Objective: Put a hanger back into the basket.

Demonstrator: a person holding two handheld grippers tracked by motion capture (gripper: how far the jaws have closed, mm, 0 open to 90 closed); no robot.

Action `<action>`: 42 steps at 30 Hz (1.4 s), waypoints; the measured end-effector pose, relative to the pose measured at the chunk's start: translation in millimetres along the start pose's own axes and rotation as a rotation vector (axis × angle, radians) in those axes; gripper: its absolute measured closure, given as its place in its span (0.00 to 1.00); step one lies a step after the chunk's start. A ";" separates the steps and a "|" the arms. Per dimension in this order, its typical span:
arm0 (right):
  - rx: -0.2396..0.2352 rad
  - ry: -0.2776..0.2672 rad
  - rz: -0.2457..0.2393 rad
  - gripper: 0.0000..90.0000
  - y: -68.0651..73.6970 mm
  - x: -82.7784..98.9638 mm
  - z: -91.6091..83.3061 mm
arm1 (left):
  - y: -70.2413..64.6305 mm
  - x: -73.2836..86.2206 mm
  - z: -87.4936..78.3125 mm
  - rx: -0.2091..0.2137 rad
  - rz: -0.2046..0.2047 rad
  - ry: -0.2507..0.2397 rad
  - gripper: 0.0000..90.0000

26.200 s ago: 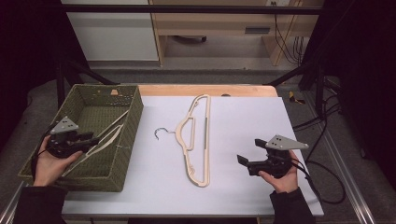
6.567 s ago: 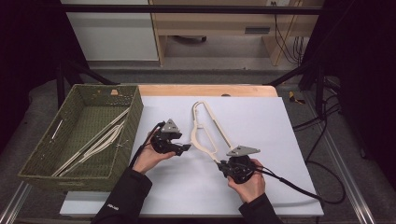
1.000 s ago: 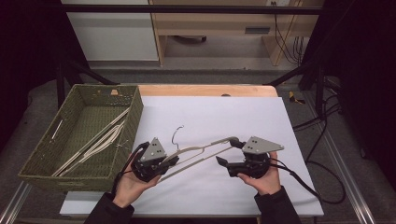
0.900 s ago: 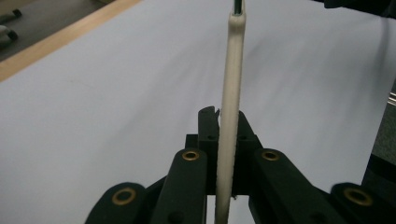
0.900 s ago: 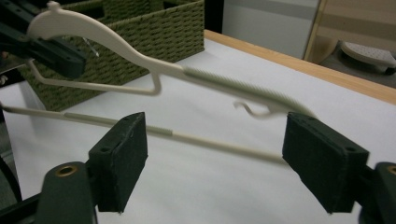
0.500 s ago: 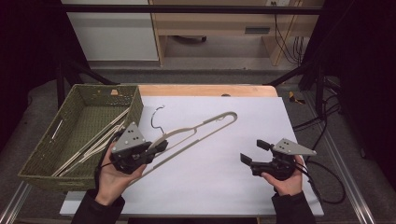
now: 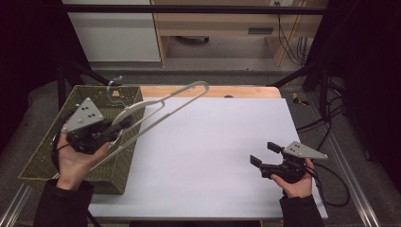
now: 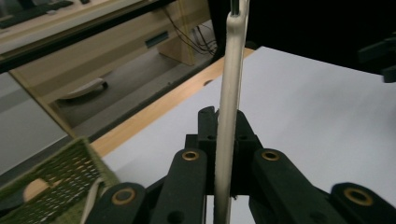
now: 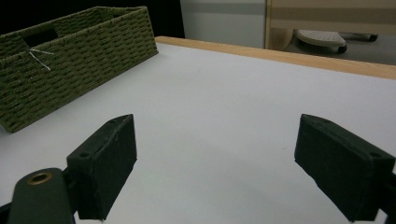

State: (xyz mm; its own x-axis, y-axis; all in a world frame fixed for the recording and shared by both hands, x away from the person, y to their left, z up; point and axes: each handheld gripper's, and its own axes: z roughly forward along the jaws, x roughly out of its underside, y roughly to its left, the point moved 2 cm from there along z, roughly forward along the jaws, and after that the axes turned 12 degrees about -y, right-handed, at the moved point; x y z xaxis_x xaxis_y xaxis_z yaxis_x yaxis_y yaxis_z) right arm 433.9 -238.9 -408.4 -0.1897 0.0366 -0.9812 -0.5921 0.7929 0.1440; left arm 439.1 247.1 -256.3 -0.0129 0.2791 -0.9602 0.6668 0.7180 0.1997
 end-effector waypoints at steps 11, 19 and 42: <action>0.001 0.012 0.008 0.12 -2.1 2.4 -1.2 | 74.0 34.1 -24.6 -0.160 -0.028 -0.002 0.95; -0.005 0.022 0.002 0.12 -2.9 3.8 -0.8 | 101.7 70.8 -34.4 -0.224 -0.044 0.048 0.95; -0.005 0.029 -0.003 0.13 -2.5 5.5 1.1 | 122.7 135.8 -29.2 -0.383 0.045 0.221 0.95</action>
State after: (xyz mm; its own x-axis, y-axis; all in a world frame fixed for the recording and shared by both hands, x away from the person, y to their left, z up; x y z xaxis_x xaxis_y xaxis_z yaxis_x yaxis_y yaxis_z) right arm 435.1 -240.0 -414.3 -0.2102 0.0167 -0.9775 -0.5968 0.7898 0.1418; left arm 497.4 391.7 -356.5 -0.1768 0.4155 -0.8922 0.3463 0.8748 0.3388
